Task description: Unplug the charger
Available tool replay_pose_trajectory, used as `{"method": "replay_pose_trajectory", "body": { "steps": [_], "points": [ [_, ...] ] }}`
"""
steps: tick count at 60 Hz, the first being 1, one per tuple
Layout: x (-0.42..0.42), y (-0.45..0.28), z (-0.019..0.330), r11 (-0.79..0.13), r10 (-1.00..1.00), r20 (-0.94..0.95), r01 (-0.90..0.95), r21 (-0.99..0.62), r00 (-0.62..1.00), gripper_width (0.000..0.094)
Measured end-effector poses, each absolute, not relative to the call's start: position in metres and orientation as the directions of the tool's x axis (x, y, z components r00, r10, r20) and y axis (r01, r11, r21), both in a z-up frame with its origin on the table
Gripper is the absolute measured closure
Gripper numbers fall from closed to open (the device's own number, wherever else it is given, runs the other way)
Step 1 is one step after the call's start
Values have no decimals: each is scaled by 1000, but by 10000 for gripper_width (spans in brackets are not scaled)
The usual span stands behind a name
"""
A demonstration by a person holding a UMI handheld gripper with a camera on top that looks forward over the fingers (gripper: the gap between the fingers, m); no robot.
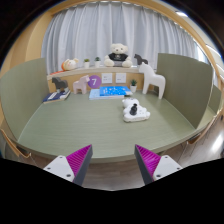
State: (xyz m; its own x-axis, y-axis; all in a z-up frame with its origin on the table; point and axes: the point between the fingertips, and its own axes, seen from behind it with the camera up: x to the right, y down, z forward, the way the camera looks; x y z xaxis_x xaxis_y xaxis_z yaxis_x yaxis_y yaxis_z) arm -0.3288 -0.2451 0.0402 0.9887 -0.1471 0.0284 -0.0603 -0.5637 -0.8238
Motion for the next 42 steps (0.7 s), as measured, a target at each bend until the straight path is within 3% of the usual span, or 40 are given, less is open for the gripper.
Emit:
{"method": "replay_pose_trajectory", "body": {
  "steps": [5, 12, 19, 24, 30, 35, 42],
  "points": [
    [-286, -218, 34, -560, -165, 31, -68, -826, 986, 96],
    [-239, -169, 29, -551, -170, 40, -61, -833, 985, 228],
    [-213, -111, 26, -538, -135, 44, -36, -842, 990, 233],
    [-205, -77, 14, -545, -98, 40, -20, -838, 994, 307],
    [-203, -45, 1, -546, -61, 4, -30, -838, 998, 487],
    [-206, -28, 0, -511, -23, 22, 8, -859, 999, 715],
    [-205, -27, -2, -489, -12, 38, 28, -872, 999, 827]
  ]
}}
